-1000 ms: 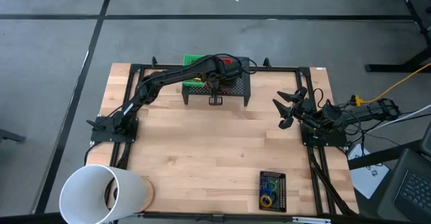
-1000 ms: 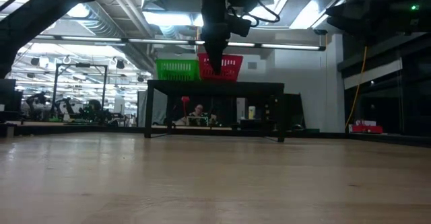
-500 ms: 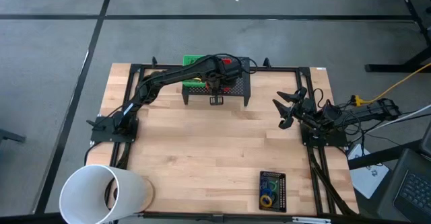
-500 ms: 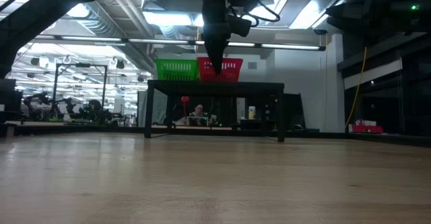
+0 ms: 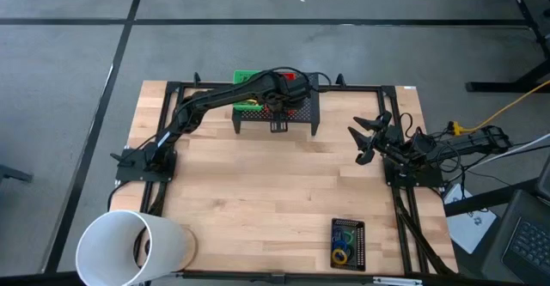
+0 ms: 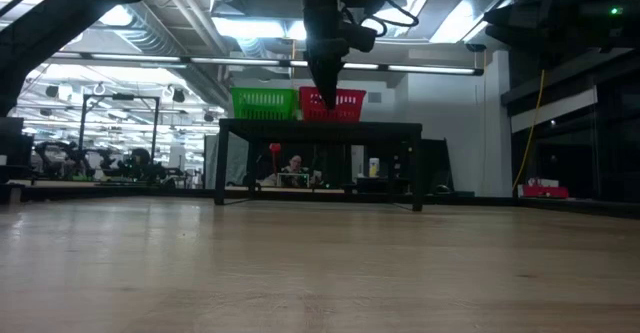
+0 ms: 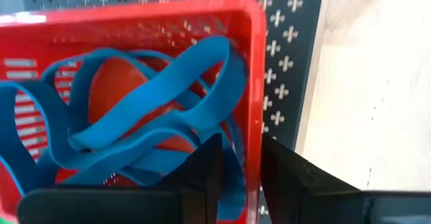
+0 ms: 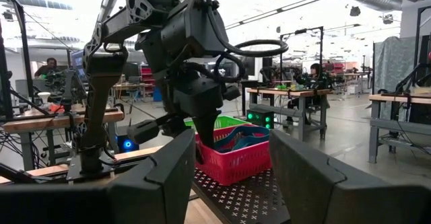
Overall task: Pick & Place Office Desk Supplies
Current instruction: Put the red bin on the shelf
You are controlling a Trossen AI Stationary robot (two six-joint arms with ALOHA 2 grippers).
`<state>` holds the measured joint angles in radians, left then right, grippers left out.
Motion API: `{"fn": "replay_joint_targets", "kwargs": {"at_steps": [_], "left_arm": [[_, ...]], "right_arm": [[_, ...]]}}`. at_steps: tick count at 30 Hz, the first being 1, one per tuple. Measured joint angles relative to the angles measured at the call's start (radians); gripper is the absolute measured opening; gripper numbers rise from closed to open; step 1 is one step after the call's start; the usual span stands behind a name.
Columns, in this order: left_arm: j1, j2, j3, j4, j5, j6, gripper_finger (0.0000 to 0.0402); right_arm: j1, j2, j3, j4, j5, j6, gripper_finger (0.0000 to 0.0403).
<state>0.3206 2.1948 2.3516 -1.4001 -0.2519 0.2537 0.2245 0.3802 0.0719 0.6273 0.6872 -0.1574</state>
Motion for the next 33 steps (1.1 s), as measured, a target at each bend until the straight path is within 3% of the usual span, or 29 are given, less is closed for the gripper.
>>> {"fn": "replay_joint_targets", "kwargs": {"at_steps": [33], "left_arm": [[-0.02, 0.0, 0.0, -0.062, -0.052, -0.046, 0.0116]], "right_arm": [[0.0, 0.0, 0.0, 0.0, 0.0, -0.007, 0.0189]]}}
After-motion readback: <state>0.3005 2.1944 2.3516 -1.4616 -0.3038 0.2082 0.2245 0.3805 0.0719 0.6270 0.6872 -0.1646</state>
